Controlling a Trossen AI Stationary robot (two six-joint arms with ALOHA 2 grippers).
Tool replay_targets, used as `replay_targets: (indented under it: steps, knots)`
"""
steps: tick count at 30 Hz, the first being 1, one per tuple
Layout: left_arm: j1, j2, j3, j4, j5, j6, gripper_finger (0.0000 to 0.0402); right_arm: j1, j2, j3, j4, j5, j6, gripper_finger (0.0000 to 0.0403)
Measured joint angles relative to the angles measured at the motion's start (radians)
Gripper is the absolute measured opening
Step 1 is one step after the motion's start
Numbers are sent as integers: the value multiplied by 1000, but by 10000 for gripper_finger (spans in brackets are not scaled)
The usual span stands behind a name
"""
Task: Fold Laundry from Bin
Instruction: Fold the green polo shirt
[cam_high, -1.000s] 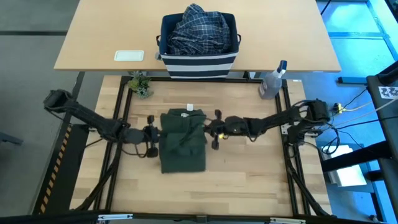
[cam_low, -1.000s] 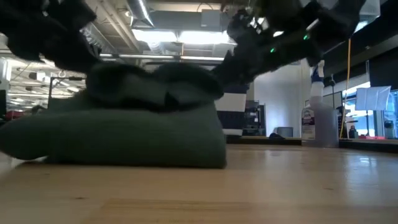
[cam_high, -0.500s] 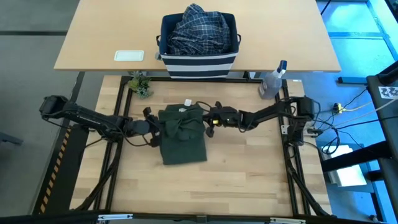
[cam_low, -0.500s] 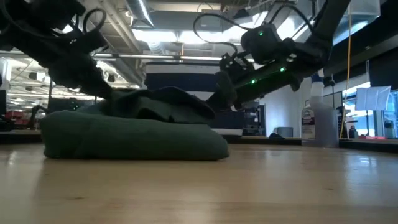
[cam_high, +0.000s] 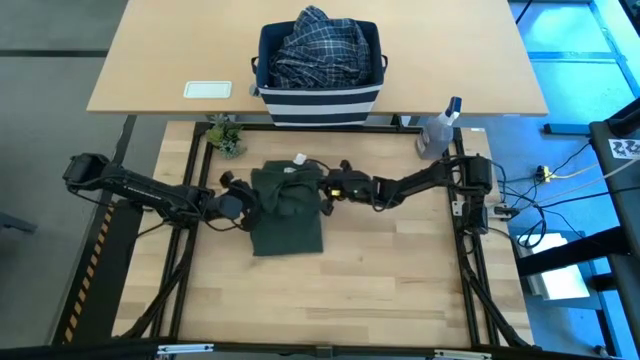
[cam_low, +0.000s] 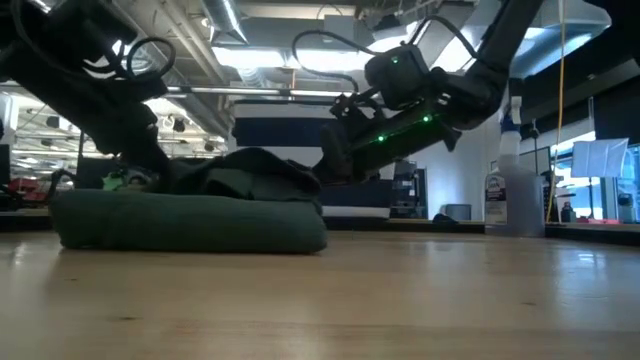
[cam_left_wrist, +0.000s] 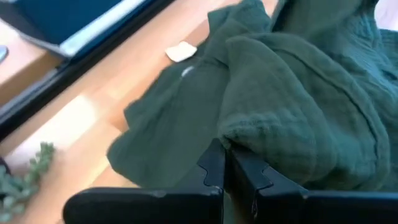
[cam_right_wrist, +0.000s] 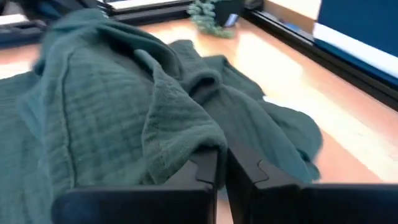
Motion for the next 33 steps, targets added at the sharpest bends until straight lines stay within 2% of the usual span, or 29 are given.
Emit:
replay_targets:
  steps: [4,10,13,16,21,25,28,33]
  knots:
    - [0,0,0,-16,3,-45,19,0,0,16,-76,39,5,20]
    - [0,0,0,-23,-14,-55,74,0,1,23,-134,47,26,22]
    - [11,0,0,-22,-61,-87,98,0,1,23,-127,33,26,40]
    - [25,0,0,-19,-112,-104,112,0,1,23,-121,33,26,74]
    - [37,0,0,-6,-148,-103,116,0,-2,23,-123,57,15,141]
    - [37,0,0,-6,-244,-150,115,0,-26,23,-129,86,-12,178]
    - [38,0,0,-6,-293,-168,115,0,-50,23,-133,86,-26,192]
    - [37,0,0,2,-302,-134,115,0,-92,23,-181,97,-39,194]
